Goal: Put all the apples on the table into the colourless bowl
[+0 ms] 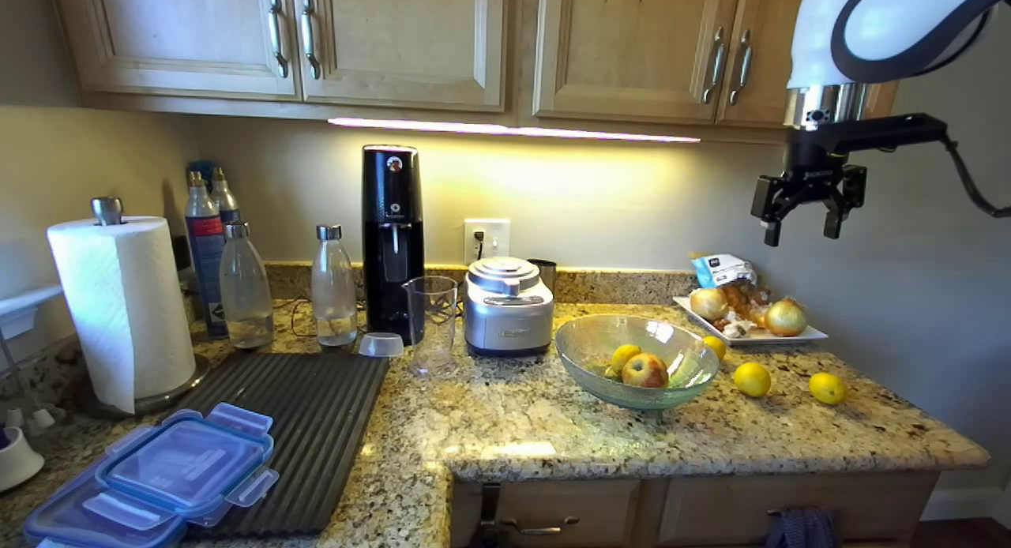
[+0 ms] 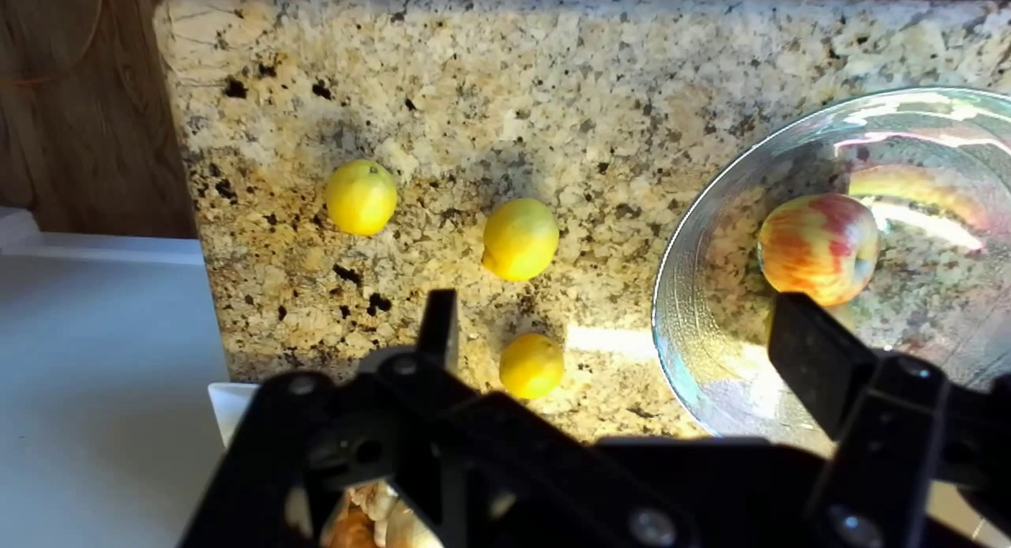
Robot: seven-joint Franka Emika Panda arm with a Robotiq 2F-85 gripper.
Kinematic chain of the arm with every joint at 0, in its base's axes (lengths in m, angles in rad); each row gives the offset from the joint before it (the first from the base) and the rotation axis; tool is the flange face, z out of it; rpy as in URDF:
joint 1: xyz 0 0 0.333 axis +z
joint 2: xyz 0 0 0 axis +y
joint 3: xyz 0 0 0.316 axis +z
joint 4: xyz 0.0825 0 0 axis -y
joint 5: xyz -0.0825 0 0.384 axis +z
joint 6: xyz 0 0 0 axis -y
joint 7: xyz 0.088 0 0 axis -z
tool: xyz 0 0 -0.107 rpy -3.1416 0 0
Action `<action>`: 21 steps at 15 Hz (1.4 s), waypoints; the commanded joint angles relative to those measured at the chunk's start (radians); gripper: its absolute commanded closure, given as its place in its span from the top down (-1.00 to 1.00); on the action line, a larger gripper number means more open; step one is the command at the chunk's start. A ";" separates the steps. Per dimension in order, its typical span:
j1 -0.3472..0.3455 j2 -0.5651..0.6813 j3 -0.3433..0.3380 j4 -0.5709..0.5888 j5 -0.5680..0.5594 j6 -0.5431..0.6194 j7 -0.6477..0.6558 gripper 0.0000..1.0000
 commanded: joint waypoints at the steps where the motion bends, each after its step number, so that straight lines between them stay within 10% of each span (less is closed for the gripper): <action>1: 0.001 0.015 -0.059 0.000 0.031 0.038 -0.130 1.00; 8: -0.035 0.104 -0.175 -0.008 0.058 0.184 -0.273 1.00; 15: -0.077 0.232 -0.235 -0.013 -0.139 0.413 0.005 1.00; 21: -0.063 0.248 -0.241 0.003 -0.107 0.388 -0.036 1.00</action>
